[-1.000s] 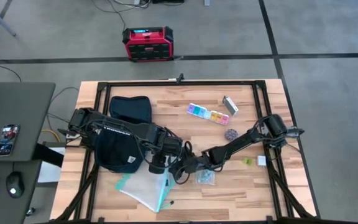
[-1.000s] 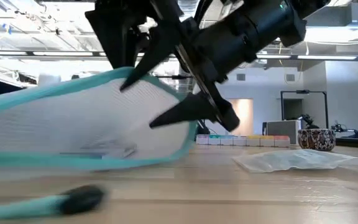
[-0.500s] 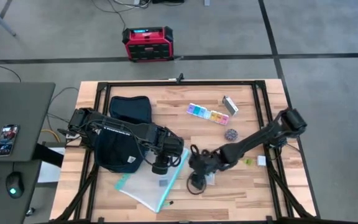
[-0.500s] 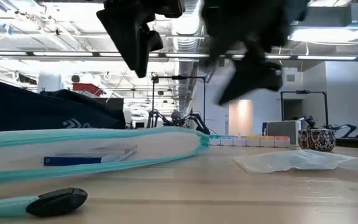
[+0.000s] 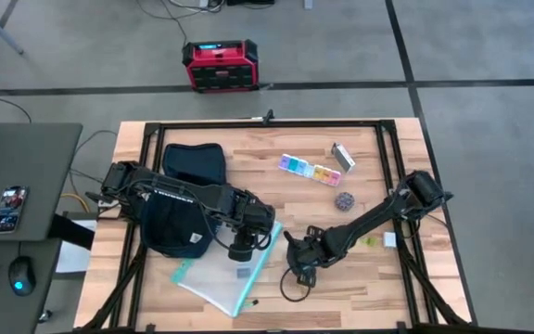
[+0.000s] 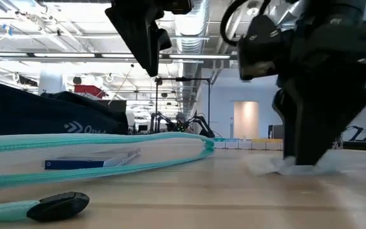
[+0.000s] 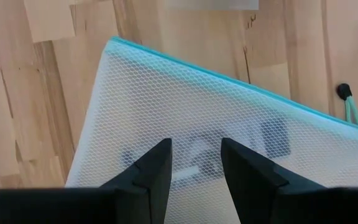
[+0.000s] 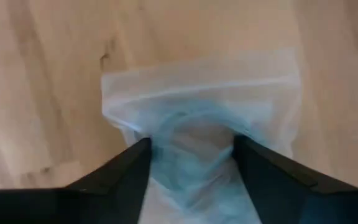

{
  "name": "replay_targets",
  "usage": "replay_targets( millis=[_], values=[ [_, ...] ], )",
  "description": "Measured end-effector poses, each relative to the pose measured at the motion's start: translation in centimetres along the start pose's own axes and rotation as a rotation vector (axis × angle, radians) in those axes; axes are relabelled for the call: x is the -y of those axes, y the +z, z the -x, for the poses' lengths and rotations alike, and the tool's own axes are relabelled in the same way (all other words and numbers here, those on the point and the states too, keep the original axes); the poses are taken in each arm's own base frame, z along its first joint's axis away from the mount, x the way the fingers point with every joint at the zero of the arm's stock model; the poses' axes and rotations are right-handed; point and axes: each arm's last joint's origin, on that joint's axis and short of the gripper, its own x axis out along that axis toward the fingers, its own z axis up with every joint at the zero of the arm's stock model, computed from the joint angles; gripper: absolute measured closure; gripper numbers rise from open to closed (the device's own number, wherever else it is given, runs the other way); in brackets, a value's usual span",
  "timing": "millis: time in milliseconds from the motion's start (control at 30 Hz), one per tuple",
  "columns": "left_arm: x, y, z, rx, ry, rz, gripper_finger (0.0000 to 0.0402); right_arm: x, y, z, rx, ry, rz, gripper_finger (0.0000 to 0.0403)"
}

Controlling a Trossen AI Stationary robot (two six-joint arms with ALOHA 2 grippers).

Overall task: Unpack backpack
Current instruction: Put the earphones into the backpack

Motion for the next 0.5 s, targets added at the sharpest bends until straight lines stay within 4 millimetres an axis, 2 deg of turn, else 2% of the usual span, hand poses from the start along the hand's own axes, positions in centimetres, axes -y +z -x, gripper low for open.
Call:
replay_targets(
  millis=[67,167,200,300,433,500],
  values=[
    [0.0,-0.1,0.0,-0.008,0.000,0.002,0.0277,0.3,0.0,-0.3,-0.017,-0.014,-0.008,0.0241],
    [0.1,-0.5,0.9,-0.079,0.007,0.021,0.0277,0.5,0.3,0.1,-0.051,0.037,-0.004,0.0358],
    [0.3,-0.6,1.5,-0.097,0.021,0.024,0.0277,0.4,0.6,0.6,-0.044,0.055,0.010,0.0377],
    [0.9,-1.4,4.5,-0.078,0.071,0.031,0.0277,0.7,2.1,2.3,-0.011,0.085,0.021,0.0389],
    [1.9,-3.4,10.3,0.076,0.098,0.079,0.0277,2.0,7.2,6.1,0.221,0.177,0.040,0.0397],
    [2.2,-4.8,13.3,0.171,0.111,0.118,0.0277,3.3,9.5,6.6,0.328,0.194,0.042,0.0399]
  ],
)
